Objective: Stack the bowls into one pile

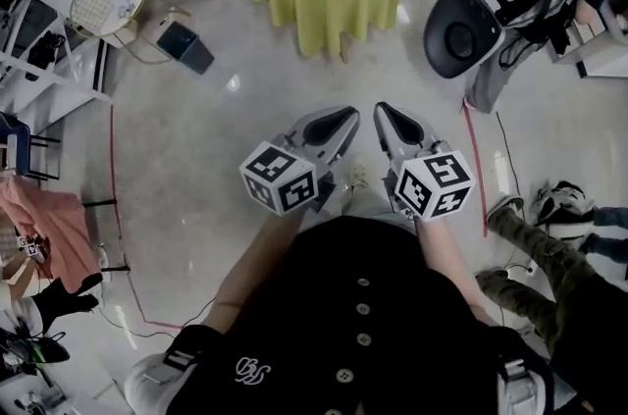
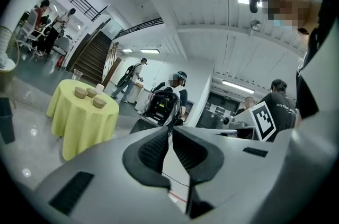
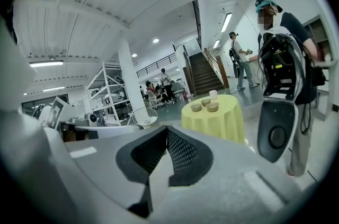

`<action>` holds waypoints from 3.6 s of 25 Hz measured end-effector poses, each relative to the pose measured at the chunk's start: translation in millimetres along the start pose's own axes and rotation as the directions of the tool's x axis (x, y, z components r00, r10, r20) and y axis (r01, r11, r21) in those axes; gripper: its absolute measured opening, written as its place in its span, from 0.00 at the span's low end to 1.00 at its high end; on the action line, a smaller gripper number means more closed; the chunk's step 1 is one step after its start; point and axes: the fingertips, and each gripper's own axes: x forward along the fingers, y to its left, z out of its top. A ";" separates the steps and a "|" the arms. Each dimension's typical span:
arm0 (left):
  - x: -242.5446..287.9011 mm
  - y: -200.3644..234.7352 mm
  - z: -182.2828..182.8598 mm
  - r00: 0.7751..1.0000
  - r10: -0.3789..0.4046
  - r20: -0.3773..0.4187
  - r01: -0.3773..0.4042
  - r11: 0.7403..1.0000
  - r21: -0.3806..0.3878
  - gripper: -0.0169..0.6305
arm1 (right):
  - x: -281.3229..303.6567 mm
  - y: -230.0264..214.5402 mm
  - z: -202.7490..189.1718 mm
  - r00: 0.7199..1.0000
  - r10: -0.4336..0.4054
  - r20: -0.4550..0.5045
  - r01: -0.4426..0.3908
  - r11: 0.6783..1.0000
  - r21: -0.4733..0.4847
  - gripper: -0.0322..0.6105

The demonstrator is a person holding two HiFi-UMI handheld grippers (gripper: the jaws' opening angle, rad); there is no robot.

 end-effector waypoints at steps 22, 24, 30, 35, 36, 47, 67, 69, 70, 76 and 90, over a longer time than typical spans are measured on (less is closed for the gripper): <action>126.4 27.9 36.1 0.994 0.102 0.035 -0.101 0.995 -0.016 0.08 | 21.9 -113.2 47.9 0.997 0.074 -0.027 -0.075 0.997 -0.007 0.06; 137.4 32.7 34.7 0.994 0.111 0.023 -0.111 0.994 -0.008 0.08 | 25.3 -125.4 47.8 0.997 0.078 -0.023 -0.078 0.997 0.008 0.06; 147.7 65.5 36.0 0.991 0.132 -0.004 -0.132 0.991 -0.021 0.08 | 57.8 -138.5 47.9 0.996 0.083 -0.022 -0.082 0.996 0.039 0.06; 156.8 86.9 44.3 0.993 0.120 -0.013 -0.120 0.992 -0.033 0.08 | 79.9 -144.9 49.5 0.997 0.072 -0.037 -0.070 0.997 0.046 0.06; 159.7 89.2 45.0 0.993 0.115 -0.014 -0.115 0.993 -0.031 0.08 | 81.9 -147.9 49.8 0.997 0.066 -0.035 -0.064 0.997 0.046 0.06; 207.9 184.1 94.5 0.996 0.092 -0.005 -0.092 0.993 -0.069 0.08 | 183.1 -197.2 87.2 0.999 0.009 -0.049 -0.007 0.999 0.036 0.06; 293.2 349.6 192.9 0.999 0.024 -0.044 -0.026 0.998 -0.065 0.08 | 361.3 -268.7 158.8 0.996 -0.077 -0.042 0.079 0.996 0.045 0.06; 295.9 357.9 197.1 0.999 0.023 -0.049 -0.026 0.997 -0.072 0.08 | 369.5 -270.5 161.9 0.995 -0.083 -0.048 0.085 0.995 0.047 0.06; 295.8 360.5 197.7 0.998 0.024 -0.052 -0.028 0.997 -0.076 0.08 | 371.6 -270.0 162.2 0.995 -0.085 -0.051 0.087 0.995 0.048 0.06; 295.5 363.7 177.9 0.995 0.057 -0.078 -0.065 0.993 -0.095 0.08 | 365.4 -271.3 145.5 0.993 -0.091 -0.078 0.096 0.994 0.059 0.06; 323.0 377.0 171.6 0.986 0.121 -0.119 -0.137 0.980 -0.141 0.08 | 375.1 -300.1 157.5 0.994 -0.034 -0.105 0.043 0.995 0.086 0.06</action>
